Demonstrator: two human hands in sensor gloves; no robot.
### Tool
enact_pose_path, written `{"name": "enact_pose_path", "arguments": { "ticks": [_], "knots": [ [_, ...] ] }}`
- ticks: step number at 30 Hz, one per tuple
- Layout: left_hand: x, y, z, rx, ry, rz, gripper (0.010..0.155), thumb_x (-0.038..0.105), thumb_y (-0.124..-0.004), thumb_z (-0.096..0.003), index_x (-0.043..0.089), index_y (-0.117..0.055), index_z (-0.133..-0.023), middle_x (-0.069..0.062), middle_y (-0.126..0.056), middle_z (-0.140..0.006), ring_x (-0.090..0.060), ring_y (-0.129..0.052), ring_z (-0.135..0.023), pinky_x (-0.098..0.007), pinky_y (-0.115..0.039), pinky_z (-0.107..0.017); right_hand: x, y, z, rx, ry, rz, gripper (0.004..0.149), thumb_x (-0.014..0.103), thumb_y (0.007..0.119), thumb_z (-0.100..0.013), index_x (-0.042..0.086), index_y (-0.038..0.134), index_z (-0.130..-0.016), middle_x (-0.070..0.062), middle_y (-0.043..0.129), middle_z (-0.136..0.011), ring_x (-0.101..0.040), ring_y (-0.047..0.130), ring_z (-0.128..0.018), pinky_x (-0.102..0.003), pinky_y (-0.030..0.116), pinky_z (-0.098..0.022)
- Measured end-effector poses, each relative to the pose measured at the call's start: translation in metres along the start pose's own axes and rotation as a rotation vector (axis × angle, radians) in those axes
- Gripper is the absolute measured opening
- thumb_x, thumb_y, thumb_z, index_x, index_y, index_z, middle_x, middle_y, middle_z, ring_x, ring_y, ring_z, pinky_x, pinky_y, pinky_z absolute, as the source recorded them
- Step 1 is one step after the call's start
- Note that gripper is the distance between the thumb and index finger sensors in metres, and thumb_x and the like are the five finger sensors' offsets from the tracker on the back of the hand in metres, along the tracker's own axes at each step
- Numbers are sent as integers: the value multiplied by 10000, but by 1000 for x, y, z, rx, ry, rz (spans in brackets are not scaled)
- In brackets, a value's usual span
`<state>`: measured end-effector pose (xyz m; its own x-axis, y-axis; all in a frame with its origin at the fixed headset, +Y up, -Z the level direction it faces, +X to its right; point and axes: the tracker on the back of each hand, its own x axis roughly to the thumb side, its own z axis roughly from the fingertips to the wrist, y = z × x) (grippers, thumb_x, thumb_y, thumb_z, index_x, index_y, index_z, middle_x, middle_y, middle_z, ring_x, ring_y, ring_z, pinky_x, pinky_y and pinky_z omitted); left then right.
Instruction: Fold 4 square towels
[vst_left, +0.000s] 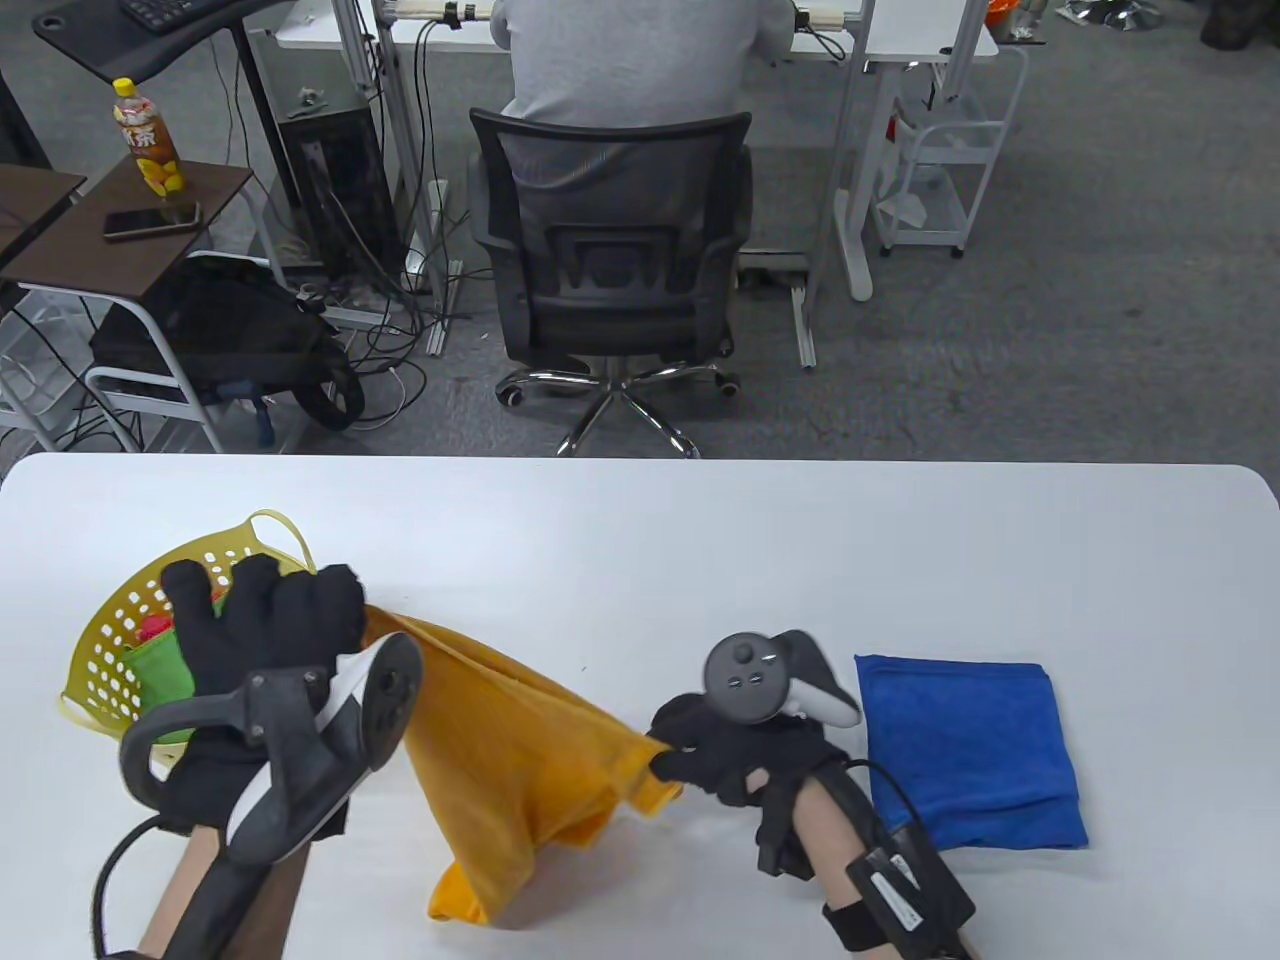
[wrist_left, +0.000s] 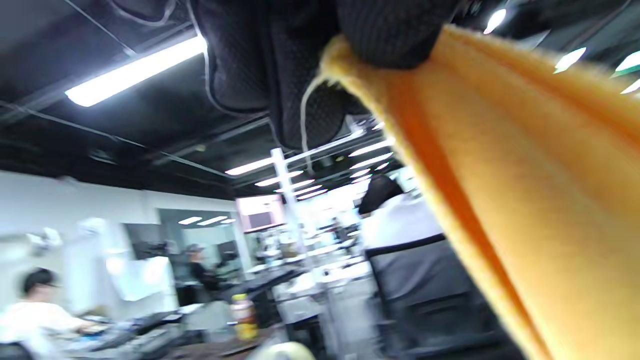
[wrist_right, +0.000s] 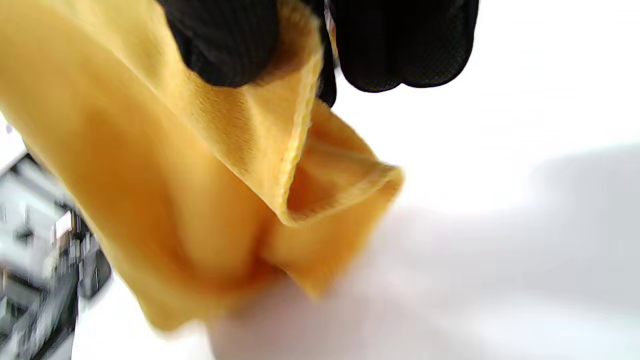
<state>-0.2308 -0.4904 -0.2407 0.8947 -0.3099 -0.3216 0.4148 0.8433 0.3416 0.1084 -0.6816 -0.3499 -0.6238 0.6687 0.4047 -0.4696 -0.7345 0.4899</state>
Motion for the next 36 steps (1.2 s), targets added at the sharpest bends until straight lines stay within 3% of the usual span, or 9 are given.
{"name": "enact_pose_path", "arguments": {
  "ticks": [4,8,11,15,20,23,28,32,36],
  "knots": [
    [-20,-18,-2,-54,17,-4,430,457,-747,-483,332,-868,-876,60,-1000,-842,-218,-896,-974,-591,-528,-857,19,-67,56,-241,-198,-232,460,257,758,-524,1,878,-886,-325,773,-1004,-526,732,-852,-862,269,-583],
    [-26,-1,10,24,-14,92,421,442,-746,-491,336,-871,-879,55,-996,-857,-221,-885,-989,-600,-516,-862,58,-116,111,-458,-302,-140,430,294,850,-489,42,944,-824,-279,859,-947,-479,813,-802,-844,335,-598],
    [-39,22,21,60,-49,209,420,421,-744,-494,345,-854,-892,62,-976,-888,-220,-857,-1019,-608,-494,-870,79,-139,147,-478,-418,-164,420,324,865,-473,71,962,-794,-248,891,-921,-448,842,-781,-834,359,-610],
    [-59,47,33,78,-87,405,423,435,-725,-504,349,-849,-899,55,-966,-901,-238,-839,-1032,-619,-479,-871,95,-150,174,-369,-530,-266,453,292,725,-527,46,885,-871,-277,834,-965,-465,802,-814,-842,338,-618],
    [-59,42,22,45,-96,441,427,455,-712,-506,345,-863,-890,48,-971,-900,-254,-839,-1031,-625,-476,-869,83,-157,165,-494,-349,-262,462,271,726,-529,35,885,-892,-297,833,-962,-479,804,-805,-842,341,-618],
    [-35,12,-3,-63,-84,309,422,450,-715,-499,392,-848,-896,93,-956,-931,-245,-817,-1058,-623,-462,-878,59,-158,133,-551,-93,-111,457,275,825,-492,56,935,-878,-271,854,-957,-463,818,-803,-834,357,-620],
    [8,-33,-47,-181,-37,243,429,385,-682,-505,396,-807,-916,97,-907,-977,-240,-788,-1078,-618,-446,-883,29,-151,89,-640,97,-87,429,240,831,-476,73,941,-855,-268,848,-944,-459,810,-793,-824,369,-620],
    [10,-17,-66,-22,13,166,432,394,-674,-498,414,-806,-909,115,-916,-963,-227,-789,-1076,-604,-455,-886,41,-159,92,-751,31,9,450,236,794,-485,65,921,-881,-272,851,-945,-465,812,-795,-825,366,-620],
    [-11,18,-51,202,44,245,423,414,-693,-496,403,-820,-899,108,-922,-950,-213,-785,-1069,-591,-457,-888,61,-165,121,-890,-112,-4,455,257,819,-472,91,937,-880,-264,860,-943,-459,818,-794,-819,379,-623]
  ]
}}
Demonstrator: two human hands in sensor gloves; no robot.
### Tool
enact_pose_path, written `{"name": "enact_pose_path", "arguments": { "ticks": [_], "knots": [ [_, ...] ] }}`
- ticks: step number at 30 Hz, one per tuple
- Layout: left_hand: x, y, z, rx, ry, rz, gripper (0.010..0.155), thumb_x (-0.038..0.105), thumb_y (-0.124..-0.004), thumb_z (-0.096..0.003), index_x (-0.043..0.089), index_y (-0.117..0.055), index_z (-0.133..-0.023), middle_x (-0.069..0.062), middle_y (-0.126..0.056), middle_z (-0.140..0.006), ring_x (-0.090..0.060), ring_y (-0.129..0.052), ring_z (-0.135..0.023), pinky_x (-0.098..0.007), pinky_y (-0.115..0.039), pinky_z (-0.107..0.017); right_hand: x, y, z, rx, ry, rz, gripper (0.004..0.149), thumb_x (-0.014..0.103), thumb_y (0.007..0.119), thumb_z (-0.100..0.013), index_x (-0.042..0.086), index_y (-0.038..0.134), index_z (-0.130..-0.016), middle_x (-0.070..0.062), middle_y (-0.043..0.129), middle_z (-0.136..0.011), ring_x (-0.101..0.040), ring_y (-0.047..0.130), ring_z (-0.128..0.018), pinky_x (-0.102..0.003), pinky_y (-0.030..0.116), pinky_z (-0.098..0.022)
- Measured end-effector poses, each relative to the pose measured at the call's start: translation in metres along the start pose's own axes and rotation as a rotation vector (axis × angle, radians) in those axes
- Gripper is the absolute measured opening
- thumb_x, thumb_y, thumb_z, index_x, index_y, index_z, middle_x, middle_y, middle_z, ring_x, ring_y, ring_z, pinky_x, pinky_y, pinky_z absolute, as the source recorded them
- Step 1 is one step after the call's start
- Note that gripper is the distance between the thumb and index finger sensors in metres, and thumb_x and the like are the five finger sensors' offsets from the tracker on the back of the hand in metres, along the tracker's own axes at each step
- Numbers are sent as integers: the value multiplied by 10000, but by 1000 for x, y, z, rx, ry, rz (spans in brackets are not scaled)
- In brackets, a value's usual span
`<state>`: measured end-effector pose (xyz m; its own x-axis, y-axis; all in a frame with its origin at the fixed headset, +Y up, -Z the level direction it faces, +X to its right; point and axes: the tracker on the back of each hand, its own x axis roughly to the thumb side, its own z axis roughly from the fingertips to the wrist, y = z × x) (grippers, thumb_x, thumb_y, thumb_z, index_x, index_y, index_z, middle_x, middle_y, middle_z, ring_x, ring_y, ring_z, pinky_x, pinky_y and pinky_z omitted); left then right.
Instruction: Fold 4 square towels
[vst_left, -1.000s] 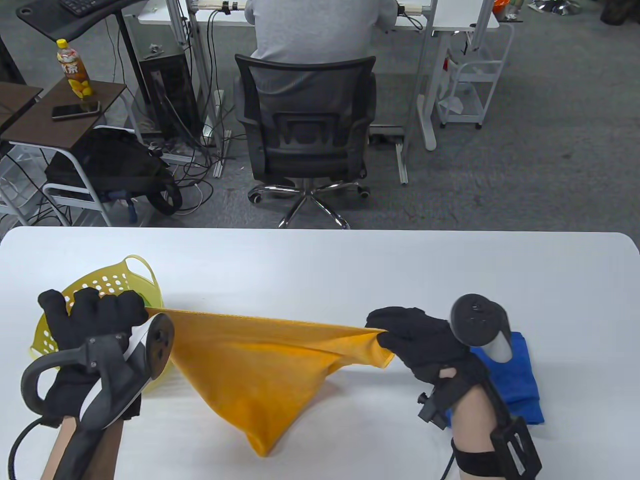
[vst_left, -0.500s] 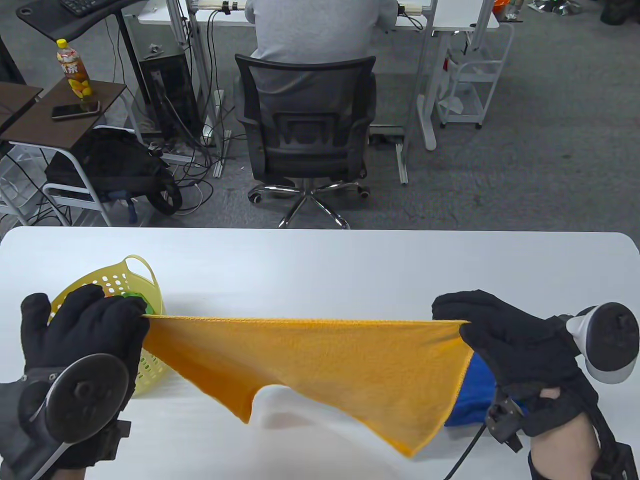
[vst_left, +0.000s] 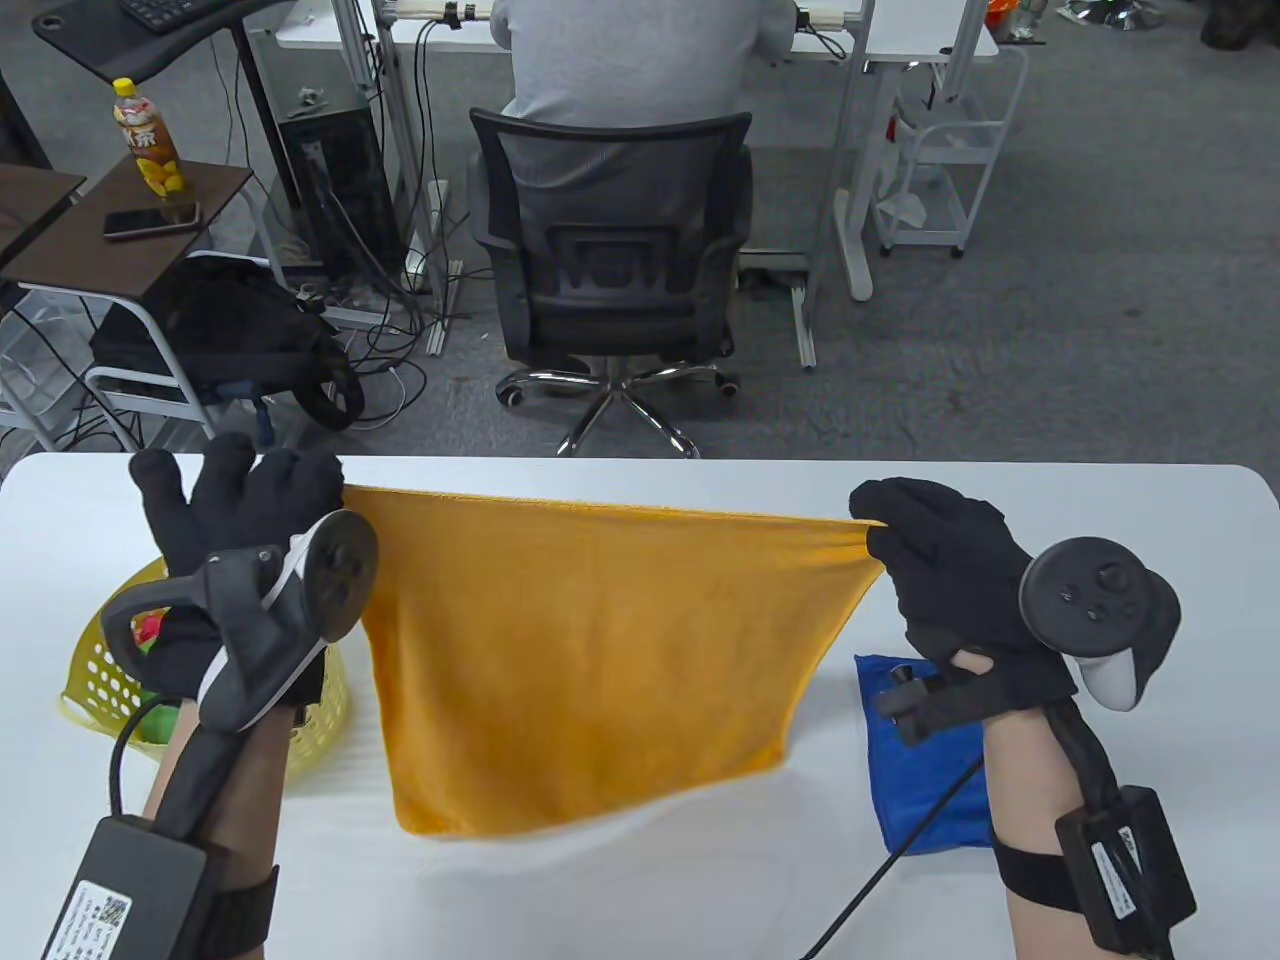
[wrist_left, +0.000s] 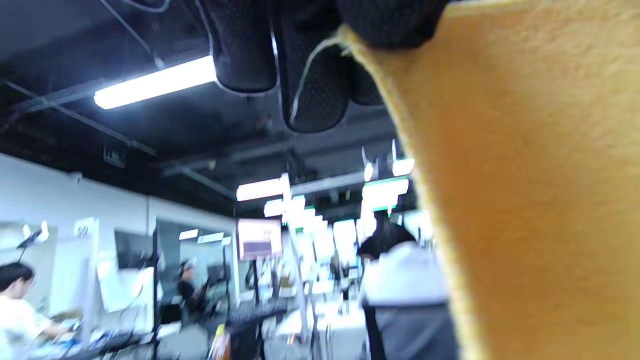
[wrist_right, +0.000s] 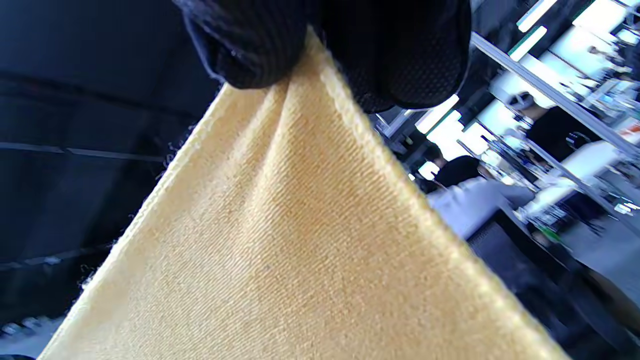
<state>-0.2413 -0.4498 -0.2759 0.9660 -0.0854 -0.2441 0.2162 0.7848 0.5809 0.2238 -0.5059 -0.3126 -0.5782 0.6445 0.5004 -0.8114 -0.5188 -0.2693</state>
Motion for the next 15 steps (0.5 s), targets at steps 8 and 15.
{"name": "enact_pose_path", "arguments": {
  "ticks": [8,15],
  "knots": [
    [-11,-7,122,-12,-224,6,420,433,-739,-499,376,-858,-897,76,-940,-944,-224,-796,-1059,-589,-475,-873,-21,11,87,303,-43,159,451,290,863,-471,127,952,-882,-279,761,-1059,-501,714,-911,-825,340,-624],
    [0,-104,242,-533,-407,-40,422,455,-787,-474,380,-922,-867,82,-952,-953,-233,-802,-1063,-590,-481,-870,-88,77,180,899,131,348,482,319,805,-504,132,896,-939,-304,718,-1090,-530,676,-944,-832,321,-618]
  ]
}}
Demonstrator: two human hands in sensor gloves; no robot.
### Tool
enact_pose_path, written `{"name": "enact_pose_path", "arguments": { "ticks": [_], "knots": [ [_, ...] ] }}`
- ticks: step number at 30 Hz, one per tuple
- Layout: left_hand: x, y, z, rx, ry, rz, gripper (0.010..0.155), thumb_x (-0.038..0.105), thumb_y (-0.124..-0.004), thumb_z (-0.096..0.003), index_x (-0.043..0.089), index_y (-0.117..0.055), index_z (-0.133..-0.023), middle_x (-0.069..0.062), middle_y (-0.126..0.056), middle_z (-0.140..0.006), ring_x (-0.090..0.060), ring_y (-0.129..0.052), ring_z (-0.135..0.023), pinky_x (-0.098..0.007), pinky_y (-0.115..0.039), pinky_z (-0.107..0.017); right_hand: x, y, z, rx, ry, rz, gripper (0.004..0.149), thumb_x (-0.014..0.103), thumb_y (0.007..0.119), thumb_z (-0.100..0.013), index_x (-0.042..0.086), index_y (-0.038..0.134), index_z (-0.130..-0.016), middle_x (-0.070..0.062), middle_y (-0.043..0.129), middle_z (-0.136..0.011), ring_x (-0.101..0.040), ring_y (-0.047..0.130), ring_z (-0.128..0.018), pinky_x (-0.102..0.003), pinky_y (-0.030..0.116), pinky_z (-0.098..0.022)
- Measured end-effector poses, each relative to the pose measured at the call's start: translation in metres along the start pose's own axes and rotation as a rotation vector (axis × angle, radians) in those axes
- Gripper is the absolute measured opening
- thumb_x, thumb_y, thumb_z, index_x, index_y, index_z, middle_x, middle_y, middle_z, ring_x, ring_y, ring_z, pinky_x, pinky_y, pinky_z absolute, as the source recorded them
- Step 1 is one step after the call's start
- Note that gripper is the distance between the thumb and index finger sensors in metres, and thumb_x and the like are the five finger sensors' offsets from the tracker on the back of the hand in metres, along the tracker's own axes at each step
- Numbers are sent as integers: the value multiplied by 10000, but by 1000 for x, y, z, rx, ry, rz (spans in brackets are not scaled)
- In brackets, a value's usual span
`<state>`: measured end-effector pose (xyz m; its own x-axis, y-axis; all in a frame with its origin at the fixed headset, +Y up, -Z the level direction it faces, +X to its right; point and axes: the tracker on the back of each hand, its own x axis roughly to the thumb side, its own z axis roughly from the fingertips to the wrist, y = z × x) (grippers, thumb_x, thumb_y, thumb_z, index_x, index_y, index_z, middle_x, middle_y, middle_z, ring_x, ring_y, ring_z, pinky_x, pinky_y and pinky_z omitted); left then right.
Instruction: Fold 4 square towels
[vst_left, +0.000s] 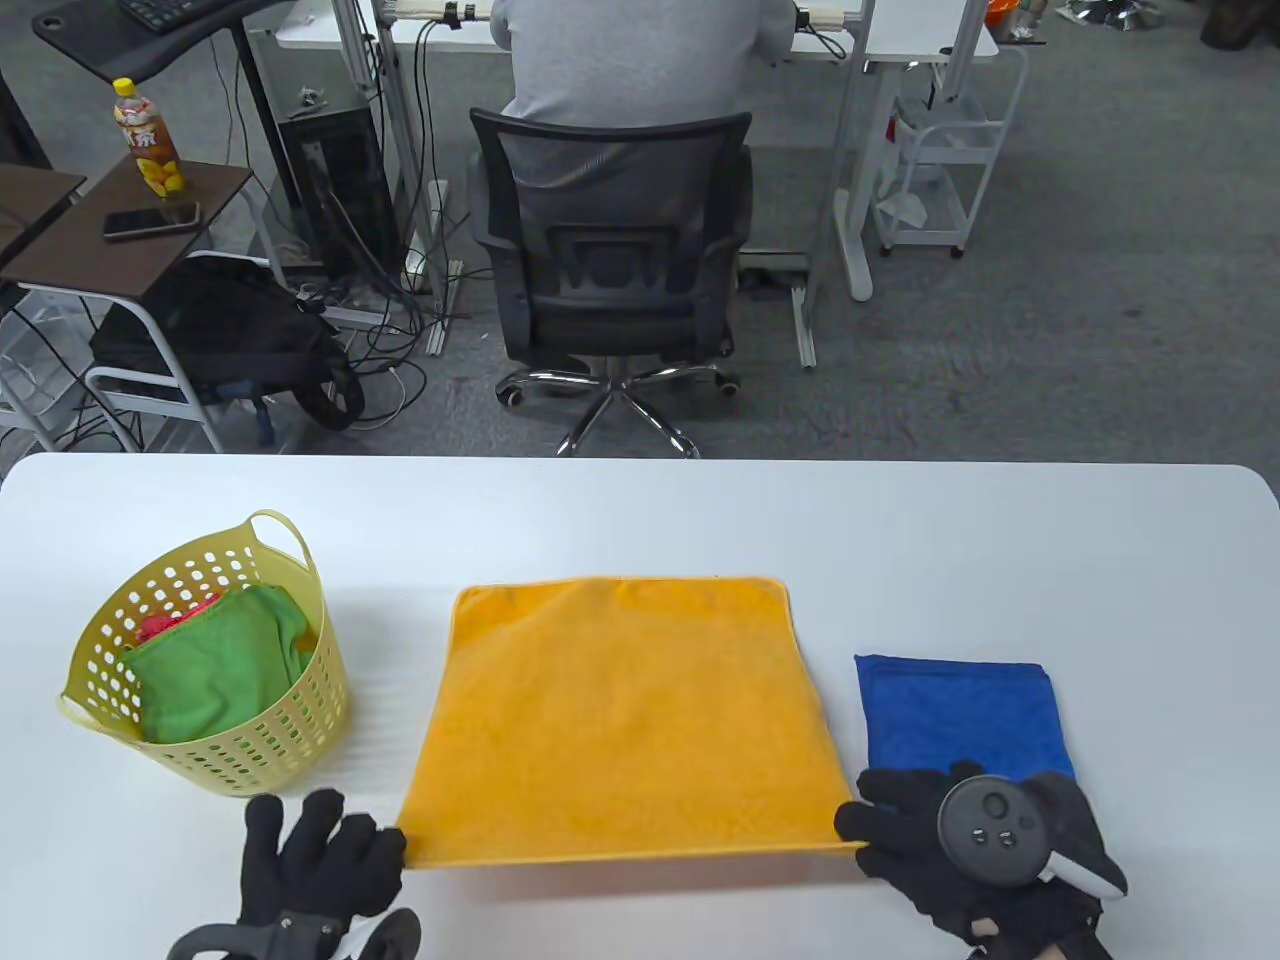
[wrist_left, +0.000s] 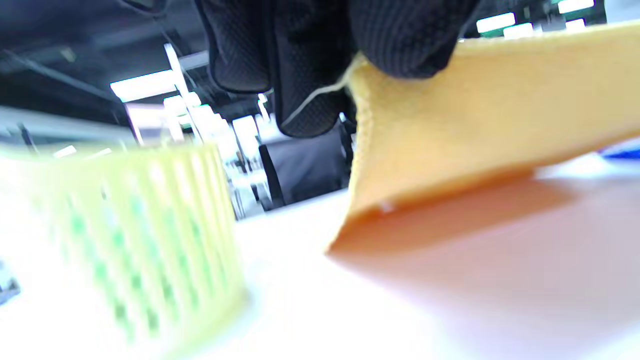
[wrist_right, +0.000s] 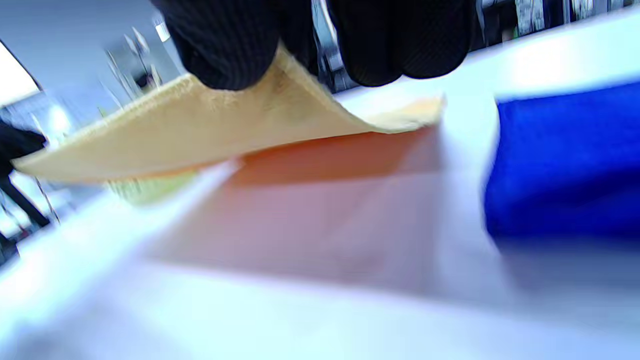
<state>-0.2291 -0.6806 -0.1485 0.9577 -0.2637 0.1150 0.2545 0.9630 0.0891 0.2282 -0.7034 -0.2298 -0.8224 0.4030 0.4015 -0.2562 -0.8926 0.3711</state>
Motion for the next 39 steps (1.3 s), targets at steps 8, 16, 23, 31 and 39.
{"name": "enact_pose_path", "arguments": {
  "ticks": [8,16,23,31,39],
  "knots": [
    [22,-26,17,-167,-79,-24,419,467,-775,-477,391,-916,-864,80,-941,-966,-235,-791,-1068,-582,-481,-872,9,32,18,128,66,152,483,319,796,-502,133,898,-937,-299,670,-1121,-537,625,-975,-826,302,-625],
    [8,-23,-54,-158,66,22,422,467,-768,-488,404,-890,-887,85,-904,-1001,-233,-757,-1089,-572,-462,-885,-7,-2,-28,-64,180,89,441,320,875,-470,121,968,-852,-294,658,-1125,-536,614,-977,-823,298,-624],
    [1,-46,-141,-243,220,-14,425,473,-766,-496,417,-874,-903,87,-871,-1037,-233,-722,-1114,-562,-441,-897,-33,-24,-112,-116,365,31,413,327,894,-458,110,970,-801,-304,614,-1138,-544,580,-985,-822,294,-623],
    [5,-97,-202,-373,291,-22,416,469,-747,-497,438,-875,-891,91,-840,-1067,-232,-685,-1131,-522,-447,-902,-62,6,-189,-87,536,156,406,324,878,-450,127,975,-791,-285,626,-1128,-525,592,-983,-814,299,-628],
    [13,-115,-199,-279,331,-114,534,524,-689,-511,426,-694,-1036,92,-768,-1114,-228,-713,-1111,-517,-486,-892,-64,22,-192,-203,551,278,652,414,853,-427,104,754,-992,-311,556,-1139,-530,569,-982,-804,321,-634]
  ]
}}
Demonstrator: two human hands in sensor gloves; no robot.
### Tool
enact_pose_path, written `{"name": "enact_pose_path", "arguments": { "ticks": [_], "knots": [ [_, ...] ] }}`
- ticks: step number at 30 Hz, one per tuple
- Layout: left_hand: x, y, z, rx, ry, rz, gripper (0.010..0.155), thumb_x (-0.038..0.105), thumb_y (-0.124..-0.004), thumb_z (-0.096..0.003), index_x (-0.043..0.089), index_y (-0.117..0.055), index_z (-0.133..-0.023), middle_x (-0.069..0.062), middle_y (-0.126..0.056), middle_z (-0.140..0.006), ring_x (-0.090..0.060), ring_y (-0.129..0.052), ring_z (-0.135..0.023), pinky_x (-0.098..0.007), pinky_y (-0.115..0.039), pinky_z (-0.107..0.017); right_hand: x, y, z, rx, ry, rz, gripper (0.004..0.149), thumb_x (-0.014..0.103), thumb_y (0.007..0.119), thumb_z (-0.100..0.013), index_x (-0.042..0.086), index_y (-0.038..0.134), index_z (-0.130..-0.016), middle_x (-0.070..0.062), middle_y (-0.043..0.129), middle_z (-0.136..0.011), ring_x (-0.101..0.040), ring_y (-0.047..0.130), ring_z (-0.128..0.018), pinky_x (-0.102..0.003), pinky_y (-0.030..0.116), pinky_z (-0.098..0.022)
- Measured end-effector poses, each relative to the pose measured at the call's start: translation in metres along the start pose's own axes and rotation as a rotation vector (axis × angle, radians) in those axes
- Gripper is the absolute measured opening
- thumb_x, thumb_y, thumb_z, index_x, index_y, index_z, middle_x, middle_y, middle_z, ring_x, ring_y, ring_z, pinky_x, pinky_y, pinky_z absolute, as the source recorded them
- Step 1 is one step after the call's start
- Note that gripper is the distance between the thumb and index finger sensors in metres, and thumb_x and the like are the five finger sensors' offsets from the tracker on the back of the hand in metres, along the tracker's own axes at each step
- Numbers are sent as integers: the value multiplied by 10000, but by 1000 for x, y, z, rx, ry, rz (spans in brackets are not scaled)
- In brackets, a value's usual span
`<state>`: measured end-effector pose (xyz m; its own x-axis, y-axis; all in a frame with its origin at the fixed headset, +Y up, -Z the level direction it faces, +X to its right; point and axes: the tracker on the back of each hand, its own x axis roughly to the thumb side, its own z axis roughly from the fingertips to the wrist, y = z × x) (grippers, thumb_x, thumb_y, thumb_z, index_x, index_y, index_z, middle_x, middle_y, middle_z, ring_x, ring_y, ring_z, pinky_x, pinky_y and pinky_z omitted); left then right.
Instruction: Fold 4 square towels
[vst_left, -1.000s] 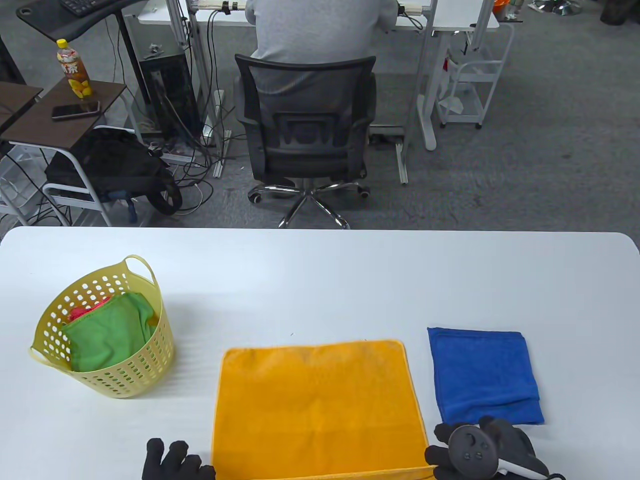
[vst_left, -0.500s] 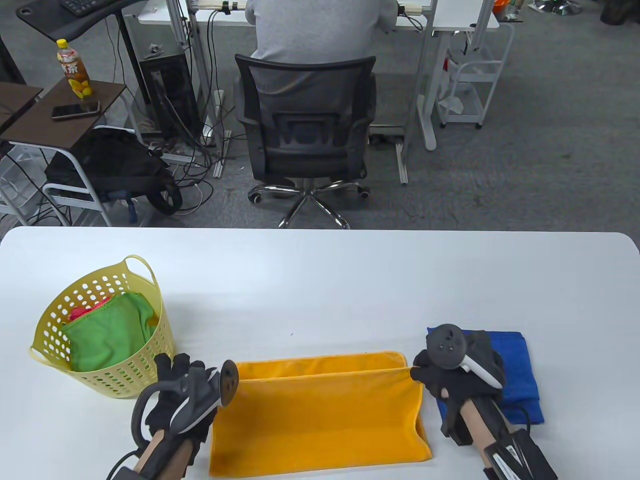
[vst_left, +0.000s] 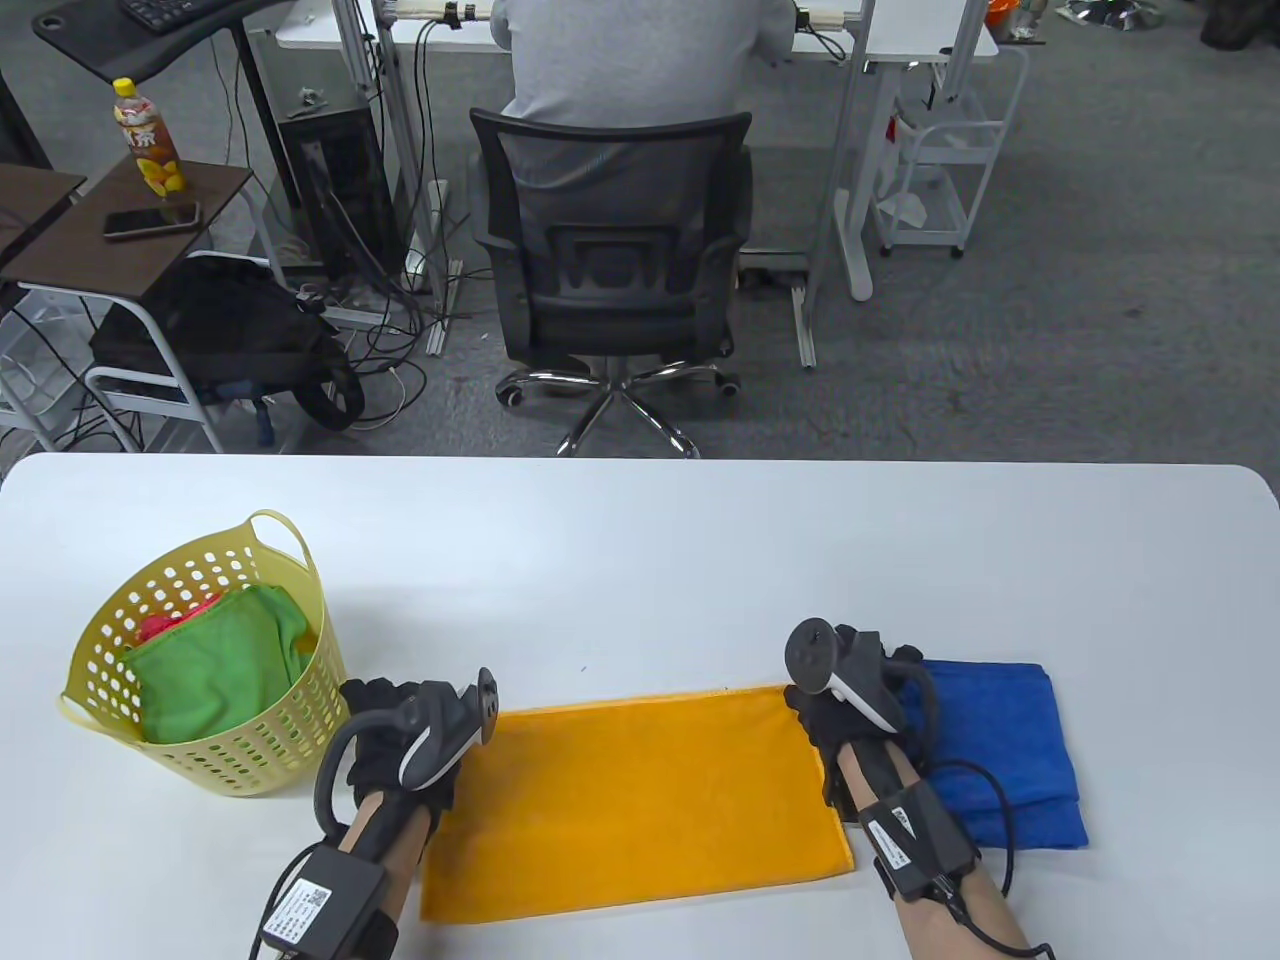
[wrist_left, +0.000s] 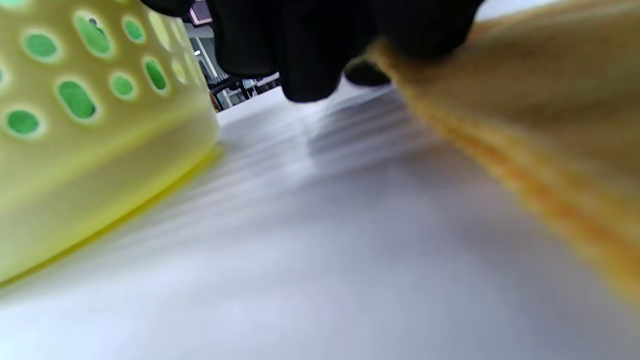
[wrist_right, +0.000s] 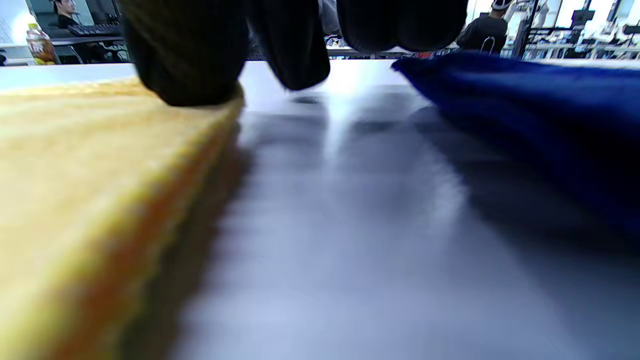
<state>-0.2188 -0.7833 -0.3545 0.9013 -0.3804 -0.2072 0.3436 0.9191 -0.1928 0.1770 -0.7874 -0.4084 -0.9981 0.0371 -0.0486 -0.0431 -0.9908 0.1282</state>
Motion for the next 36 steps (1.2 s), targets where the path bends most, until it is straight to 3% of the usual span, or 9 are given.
{"name": "enact_pose_path", "arguments": {
  "ticks": [3,5,8,12,15,20,25,28,36],
  "knots": [
    [-11,13,7,19,-15,94,596,537,-609,-522,416,-570,-1104,68,-686,-1163,-257,-670,-1131,-524,-477,-889,-6,-24,10,-56,-8,-89,655,400,834,-447,86,733,-1013,-300,607,-1122,-518,619,-962,-785,360,-641],
    [-22,29,17,41,-27,229,614,542,-599,-522,398,-548,-1117,44,-660,-1176,-277,-651,-1136,-551,-455,-883,-8,-41,19,-42,-3,-145,610,386,847,-455,54,792,-964,-296,776,-1000,-472,774,-819,-709,472,-640],
    [-34,46,36,121,-63,319,627,559,-624,-512,388,-570,-1112,28,-667,-1172,-294,-656,-1129,-563,-461,-873,-4,-40,30,166,65,-148,554,375,872,-463,29,862,-896,-292,878,-828,-422,841,-622,-662,547,-599],
    [-38,49,57,144,-67,354,630,569,-630,-509,388,-584,-1110,28,-674,-1172,-299,-661,-1128,-567,-467,-871,9,-5,36,399,171,-30,623,401,890,-454,-33,853,-899,-322,859,-794,-424,807,-582,-667,530,-585],
    [-41,42,67,140,-59,354,633,577,-635,-507,390,-590,-1110,25,-680,-1172,-302,-669,-1126,-566,-476,-869,19,2,39,352,180,27,655,390,896,-437,-77,819,-890,-330,843,-756,-412,802,-560,-663,539,-575],
    [-39,29,69,88,-22,462,636,576,-637,-508,380,-585,-1111,18,-679,-1168,-309,-672,-1119,-561,-489,-862,22,8,41,366,166,-142,487,237,886,-467,-98,821,-815,-320,824,-691,-396,779,-515,-657,531,-577],
    [-38,14,71,120,-46,460,610,547,-668,-508,384,-613,-1093,33,-700,-1153,-295,-690,-1112,-557,-499,-861,33,3,53,260,117,-90,392,300,860,-489,120,839,-837,-255,859,-799,-390,823,-650,-679,521,-605],
    [-43,8,71,147,-52,467,608,544,-670,-505,384,-615,-1089,36,-703,-1149,-290,-693,-1110,-555,-502,-861,37,-13,64,218,11,-210,384,307,811,-504,148,778,-852,-237,881,-879,-413,911,-721,-688,569,-609],
    [-58,2,69,112,-72,585,618,548,-676,-503,375,-613,-1093,18,-699,-1151,-303,-694,-1106,-565,-498,-855,-4,-25,66,224,59,-411,456,273,849,-490,73,718,-878,-206,927,-658,-77,986,-224,-476,837,-460]
  ]
}}
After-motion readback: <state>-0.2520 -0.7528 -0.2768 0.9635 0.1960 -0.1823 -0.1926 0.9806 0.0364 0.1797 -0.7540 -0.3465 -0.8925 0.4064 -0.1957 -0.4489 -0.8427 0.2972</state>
